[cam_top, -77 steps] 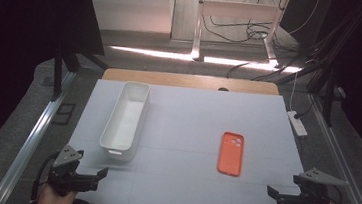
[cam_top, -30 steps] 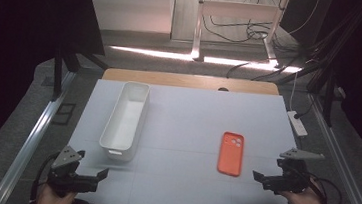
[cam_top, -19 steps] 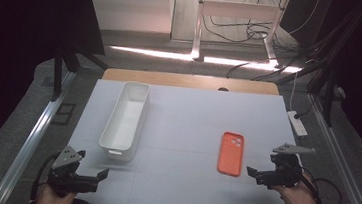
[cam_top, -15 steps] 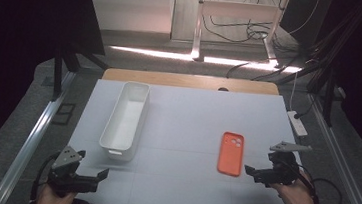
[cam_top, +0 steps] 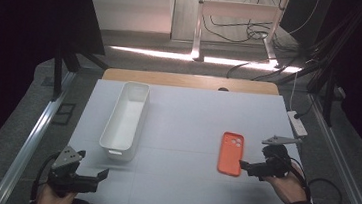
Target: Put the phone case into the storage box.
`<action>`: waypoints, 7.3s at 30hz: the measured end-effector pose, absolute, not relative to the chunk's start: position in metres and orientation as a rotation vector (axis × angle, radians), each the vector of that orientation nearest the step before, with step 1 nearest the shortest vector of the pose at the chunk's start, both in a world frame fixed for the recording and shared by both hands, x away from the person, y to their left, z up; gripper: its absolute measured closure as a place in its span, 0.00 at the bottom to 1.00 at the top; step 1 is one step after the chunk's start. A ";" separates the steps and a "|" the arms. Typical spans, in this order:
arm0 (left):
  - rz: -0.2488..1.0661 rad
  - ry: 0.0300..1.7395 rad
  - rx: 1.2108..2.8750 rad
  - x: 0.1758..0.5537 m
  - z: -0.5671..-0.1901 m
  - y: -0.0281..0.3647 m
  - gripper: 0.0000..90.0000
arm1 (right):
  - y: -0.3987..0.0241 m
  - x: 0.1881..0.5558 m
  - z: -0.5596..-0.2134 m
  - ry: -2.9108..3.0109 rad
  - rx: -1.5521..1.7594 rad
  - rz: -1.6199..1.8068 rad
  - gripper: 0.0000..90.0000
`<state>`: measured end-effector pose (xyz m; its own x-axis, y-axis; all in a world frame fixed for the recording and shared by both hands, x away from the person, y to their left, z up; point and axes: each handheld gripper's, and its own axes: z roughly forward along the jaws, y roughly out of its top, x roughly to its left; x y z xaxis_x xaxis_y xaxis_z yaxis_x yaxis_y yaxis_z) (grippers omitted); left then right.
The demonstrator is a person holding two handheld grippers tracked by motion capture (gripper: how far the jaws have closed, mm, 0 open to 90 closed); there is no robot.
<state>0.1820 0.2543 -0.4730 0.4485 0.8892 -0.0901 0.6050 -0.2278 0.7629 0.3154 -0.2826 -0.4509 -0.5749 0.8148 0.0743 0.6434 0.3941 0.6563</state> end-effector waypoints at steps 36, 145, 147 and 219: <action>0.469 1.247 1.943 0.183 -0.473 0.255 0.02 | -0.254 0.348 -0.455 2.522 1.223 0.892 0.79; 0.451 1.237 1.944 0.185 -0.473 0.254 0.03 | -0.294 0.362 -0.483 2.432 1.343 0.743 0.00; 0.452 1.237 1.945 0.185 -0.473 0.254 0.03 | -0.293 0.362 -0.485 2.443 1.342 0.725 0.01; 0.423 0.978 1.994 0.213 -0.450 0.197 0.00 | -0.289 0.337 -0.449 2.396 1.243 0.972 1.00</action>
